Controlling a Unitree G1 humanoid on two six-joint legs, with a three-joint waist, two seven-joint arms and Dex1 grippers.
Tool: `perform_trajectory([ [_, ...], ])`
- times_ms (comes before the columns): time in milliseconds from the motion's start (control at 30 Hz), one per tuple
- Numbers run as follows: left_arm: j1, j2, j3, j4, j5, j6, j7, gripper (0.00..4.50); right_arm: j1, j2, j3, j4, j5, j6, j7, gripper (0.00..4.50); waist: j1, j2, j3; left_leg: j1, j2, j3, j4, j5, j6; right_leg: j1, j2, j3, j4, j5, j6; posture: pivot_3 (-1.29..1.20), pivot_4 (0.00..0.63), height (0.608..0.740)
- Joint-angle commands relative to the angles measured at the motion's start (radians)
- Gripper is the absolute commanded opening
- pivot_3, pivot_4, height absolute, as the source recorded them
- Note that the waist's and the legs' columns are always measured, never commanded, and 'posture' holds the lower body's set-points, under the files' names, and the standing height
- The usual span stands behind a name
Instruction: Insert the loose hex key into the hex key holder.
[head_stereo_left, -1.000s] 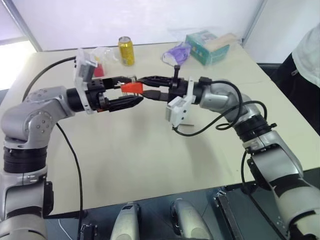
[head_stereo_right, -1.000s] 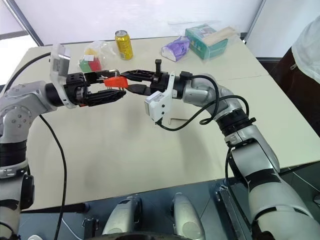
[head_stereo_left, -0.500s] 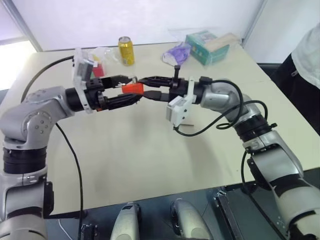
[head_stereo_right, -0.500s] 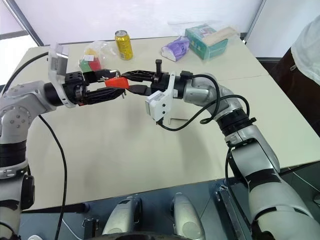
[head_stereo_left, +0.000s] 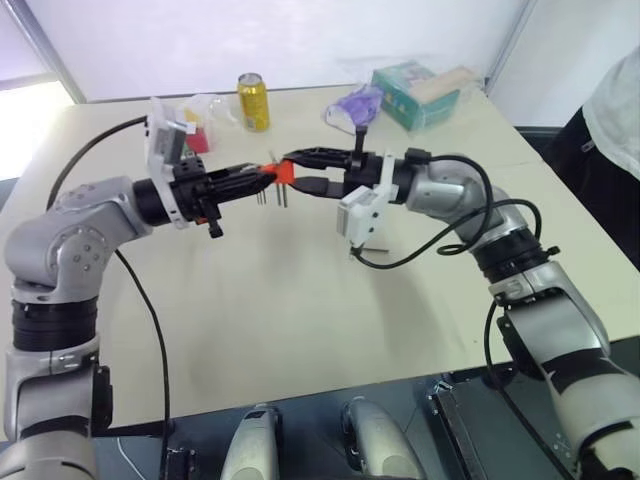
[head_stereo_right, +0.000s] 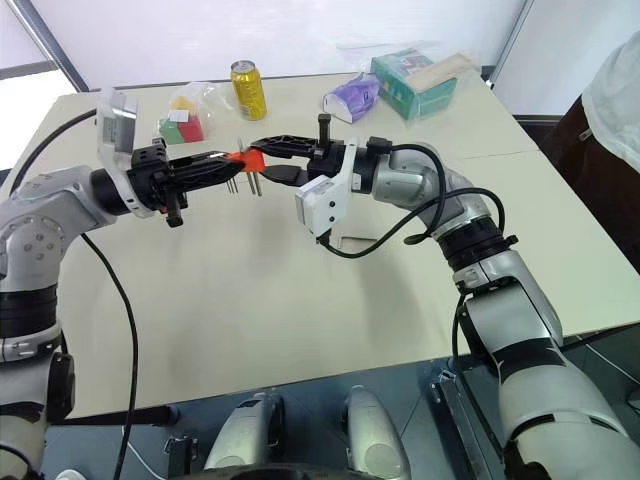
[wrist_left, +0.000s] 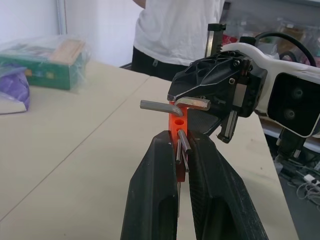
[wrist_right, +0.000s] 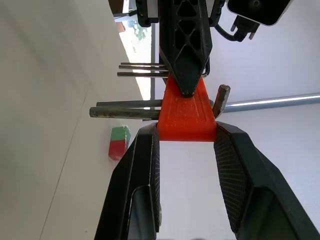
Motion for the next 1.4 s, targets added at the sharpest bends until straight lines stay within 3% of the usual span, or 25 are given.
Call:
perform_trajectory([
  [33, -0.004, -0.007, 0.012, -0.039, -0.009, -0.005, 0.010, 0.04, -0.006, 0.007, -0.025, -0.069, 0.034, -0.001, 0.003, 0.99, 0.000, 0.000, 0.000, 0.000, 0.000, 0.000, 0.000, 0.000, 0.000, 0.000, 0.000, 0.000, 0.000, 0.000, 0.000, 0.00, 0.150, 0.740],
  [233, 0.001, -0.014, 0.006, -0.046, -0.006, -0.008, 0.014, 0.04, 0.003, 0.008, -0.022, -0.091, 0.045, 0.021, 0.024, 0.99, 0.000, 0.000, 0.000, 0.000, 0.000, 0.000, 0.000, 0.000, 0.000, 0.000, 0.000, 0.000, 0.000, 0.000, 0.000, 0.00, 0.150, 0.740],
  [267, 0.001, -0.015, 0.005, -0.047, -0.006, -0.008, 0.014, 0.00, 0.005, 0.007, -0.022, -0.095, 0.049, 0.025, 0.029, 2.05, 0.000, 0.000, 0.000, 0.000, 0.000, 0.000, 0.000, 0.000, 0.000, 0.000, 0.000, 0.000, 0.000, 0.000, 0.000, 0.00, 0.150, 0.740],
  [433, 0.005, -0.018, 0.006, -0.052, -0.002, -0.009, 0.016, 0.00, 0.021, -0.006, -0.025, -0.126, 0.054, 0.059, 0.057, 4.46, 0.000, 0.000, 0.000, 0.000, 0.000, 0.000, 0.000, 0.000, 0.000, 0.000, 0.000, 0.000, 0.000, 0.000, 0.000, 0.00, 0.150, 0.740],
  [600, 0.016, -0.013, 0.018, -0.067, 0.001, -0.013, 0.027, 0.00, 0.036, -0.052, -0.043, -0.154, 0.103, 0.153, 0.141, 4.46, 0.006, 0.000, 0.000, 0.000, 0.000, 0.000, 0.001, 0.000, 0.000, 0.000, 0.000, 0.000, 0.000, 0.000, 0.000, 0.00, 0.150, 0.740],
  [933, 0.070, -0.004, 0.063, -0.183, -0.015, -0.015, 0.104, 0.00, 0.097, -0.218, 0.000, -0.166, 0.217, 0.592, 0.601, 4.46, 0.024, 0.000, 0.000, 0.000, 0.000, 0.000, 0.002, 0.000, 0.000, 0.001, 0.000, 0.000, 0.000, 0.000, 0.000, 0.00, 0.150, 0.740],
  [1167, 0.099, -0.009, 0.082, -0.224, -0.030, -0.008, 0.148, 0.00, 0.082, -0.123, -0.023, -0.131, 0.273, 0.886, 0.699, 4.46, 0.018, 0.000, 0.000, 0.001, 0.001, 0.000, 0.002, 0.000, 0.000, 0.001, 0.001, 0.000, 0.001, 0.000, 0.000, 0.00, 0.150, 0.740],
  [1400, 0.118, 0.004, 0.095, -0.246, -0.048, -0.005, 0.172, 0.00, 0.060, -0.092, 0.016, -0.027, 0.207, 0.925, 0.733, 4.46, 0.030, 0.000, 0.000, -0.001, 0.000, 0.000, 0.005, 0.000, 0.000, 0.001, 0.000, -0.001, 0.001, 0.000, 0.000, 0.00, 0.150, 0.740],
])
